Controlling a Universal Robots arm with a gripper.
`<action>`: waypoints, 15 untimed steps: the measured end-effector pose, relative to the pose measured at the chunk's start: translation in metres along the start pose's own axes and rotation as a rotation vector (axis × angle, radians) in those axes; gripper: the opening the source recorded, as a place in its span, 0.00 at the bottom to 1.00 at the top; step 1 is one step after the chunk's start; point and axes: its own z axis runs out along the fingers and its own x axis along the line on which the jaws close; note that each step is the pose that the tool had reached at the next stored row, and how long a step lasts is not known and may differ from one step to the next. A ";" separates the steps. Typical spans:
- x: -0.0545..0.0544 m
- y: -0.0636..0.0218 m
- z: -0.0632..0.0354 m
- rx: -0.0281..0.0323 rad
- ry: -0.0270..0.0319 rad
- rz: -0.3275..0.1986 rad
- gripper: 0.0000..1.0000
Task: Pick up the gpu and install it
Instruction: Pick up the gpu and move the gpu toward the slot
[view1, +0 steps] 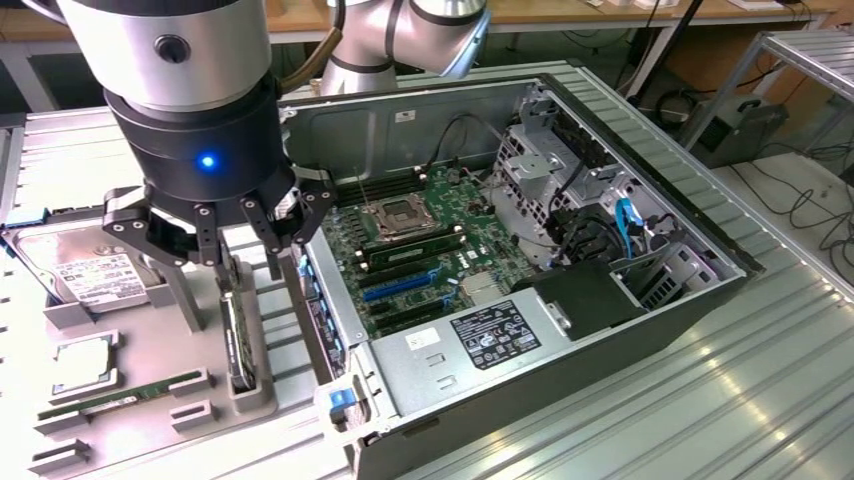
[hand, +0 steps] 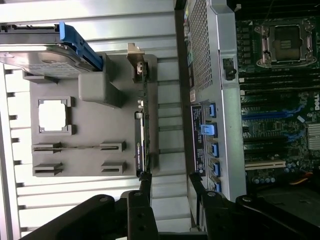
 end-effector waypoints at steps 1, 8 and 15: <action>0.000 0.0000 0.0003 -0.0001 -0.0001 0.000 0.42; 0.000 -0.0001 0.0021 -0.0001 0.0000 0.000 0.42; 0.000 -0.0002 0.0040 -0.0001 0.0000 0.000 0.42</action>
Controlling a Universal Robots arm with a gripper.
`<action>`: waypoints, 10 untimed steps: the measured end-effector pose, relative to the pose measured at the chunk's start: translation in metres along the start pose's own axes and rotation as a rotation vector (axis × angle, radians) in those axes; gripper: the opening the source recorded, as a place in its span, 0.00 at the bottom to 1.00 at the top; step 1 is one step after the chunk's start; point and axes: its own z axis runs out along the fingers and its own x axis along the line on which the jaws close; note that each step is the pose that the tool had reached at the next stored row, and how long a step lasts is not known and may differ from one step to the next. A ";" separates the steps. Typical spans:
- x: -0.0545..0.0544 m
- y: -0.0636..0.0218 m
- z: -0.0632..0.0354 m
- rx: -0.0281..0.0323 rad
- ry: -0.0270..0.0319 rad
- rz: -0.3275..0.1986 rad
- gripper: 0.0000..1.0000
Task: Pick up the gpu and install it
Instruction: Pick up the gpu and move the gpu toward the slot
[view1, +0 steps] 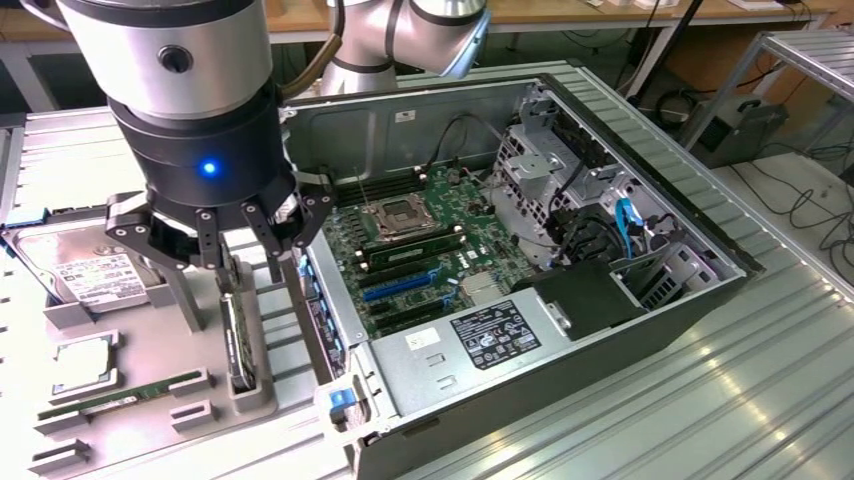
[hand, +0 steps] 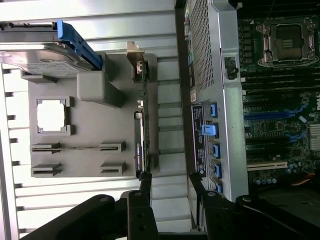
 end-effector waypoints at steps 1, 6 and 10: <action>0.000 0.0000 0.0002 0.0000 0.0000 0.000 0.42; 0.000 -0.0001 0.0014 0.0000 0.0000 0.000 0.42; 0.000 -0.0001 0.0024 0.0000 0.0000 0.000 0.42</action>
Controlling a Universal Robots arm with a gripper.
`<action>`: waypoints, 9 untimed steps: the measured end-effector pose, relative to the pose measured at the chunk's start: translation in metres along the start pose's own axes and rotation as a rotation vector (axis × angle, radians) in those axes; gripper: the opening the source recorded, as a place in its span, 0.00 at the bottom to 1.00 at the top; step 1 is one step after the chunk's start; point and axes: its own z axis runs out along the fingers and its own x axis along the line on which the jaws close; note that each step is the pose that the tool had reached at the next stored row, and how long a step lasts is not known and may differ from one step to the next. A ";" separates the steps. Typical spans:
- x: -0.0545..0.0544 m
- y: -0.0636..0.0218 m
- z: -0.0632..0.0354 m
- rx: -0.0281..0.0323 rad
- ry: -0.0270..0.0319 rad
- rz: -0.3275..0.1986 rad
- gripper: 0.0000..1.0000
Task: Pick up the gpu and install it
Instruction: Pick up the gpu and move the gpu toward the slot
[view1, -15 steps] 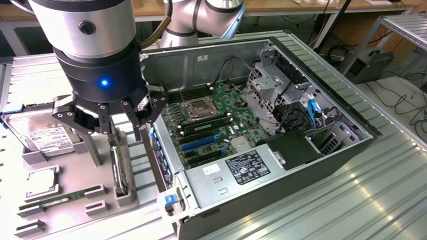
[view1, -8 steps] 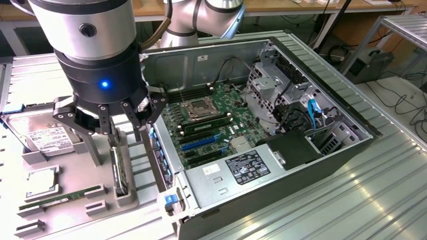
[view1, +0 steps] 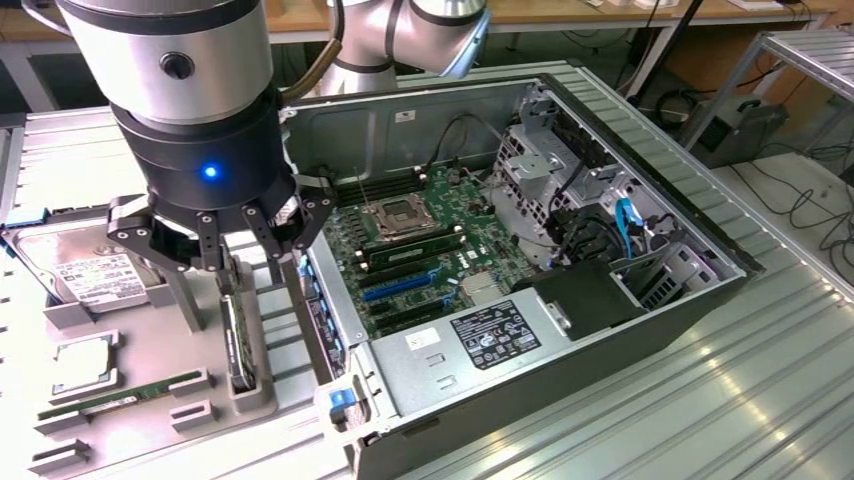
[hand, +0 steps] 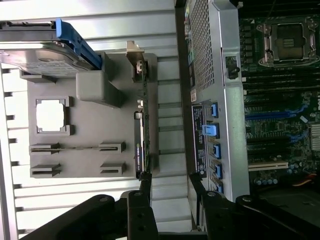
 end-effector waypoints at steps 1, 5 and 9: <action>0.000 0.0000 0.0002 0.0000 0.0000 0.000 0.42; 0.000 0.0000 0.0011 -0.0001 0.0000 0.000 0.42; 0.000 -0.0001 0.0021 -0.0001 0.0000 0.000 0.42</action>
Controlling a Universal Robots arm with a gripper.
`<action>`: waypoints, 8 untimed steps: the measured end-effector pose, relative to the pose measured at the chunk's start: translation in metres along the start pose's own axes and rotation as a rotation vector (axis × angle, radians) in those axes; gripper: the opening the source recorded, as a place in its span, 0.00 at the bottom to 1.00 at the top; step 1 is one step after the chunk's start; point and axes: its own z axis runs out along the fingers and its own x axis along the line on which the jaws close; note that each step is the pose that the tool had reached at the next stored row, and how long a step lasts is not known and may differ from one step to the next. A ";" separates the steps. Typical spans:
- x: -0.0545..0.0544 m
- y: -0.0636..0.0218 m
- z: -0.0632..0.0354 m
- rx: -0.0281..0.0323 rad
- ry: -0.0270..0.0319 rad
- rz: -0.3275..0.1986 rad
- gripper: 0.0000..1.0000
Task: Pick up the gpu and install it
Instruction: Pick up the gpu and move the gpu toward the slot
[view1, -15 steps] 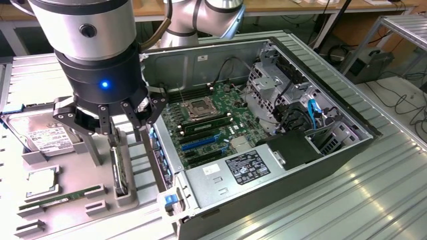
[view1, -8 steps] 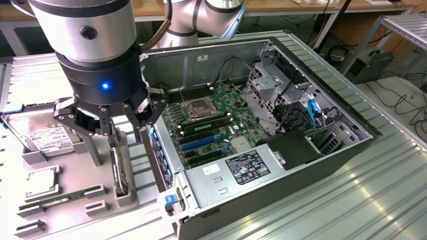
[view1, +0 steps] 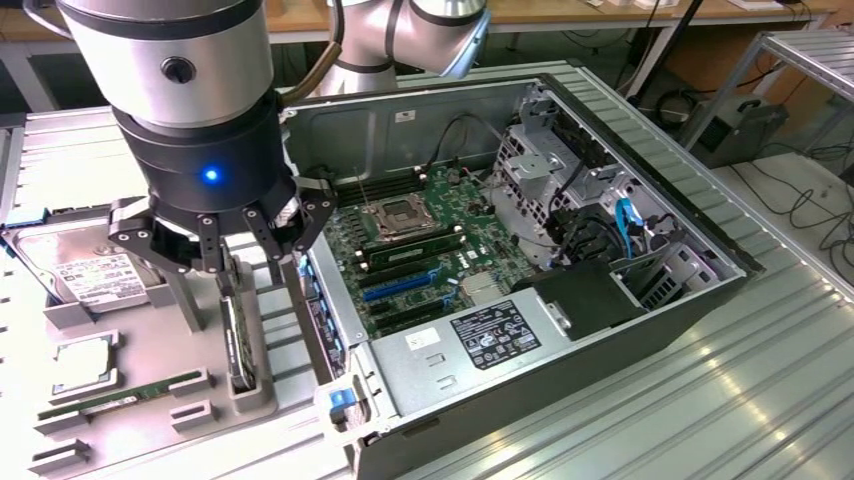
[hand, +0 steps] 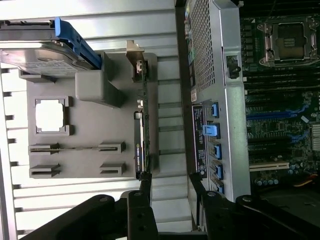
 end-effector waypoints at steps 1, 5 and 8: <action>0.000 0.0000 0.0001 0.0000 0.0001 0.000 0.42; 0.000 -0.0001 0.0013 0.0001 0.0000 0.000 0.42; 0.000 -0.0001 0.0021 0.0000 0.0000 0.000 0.42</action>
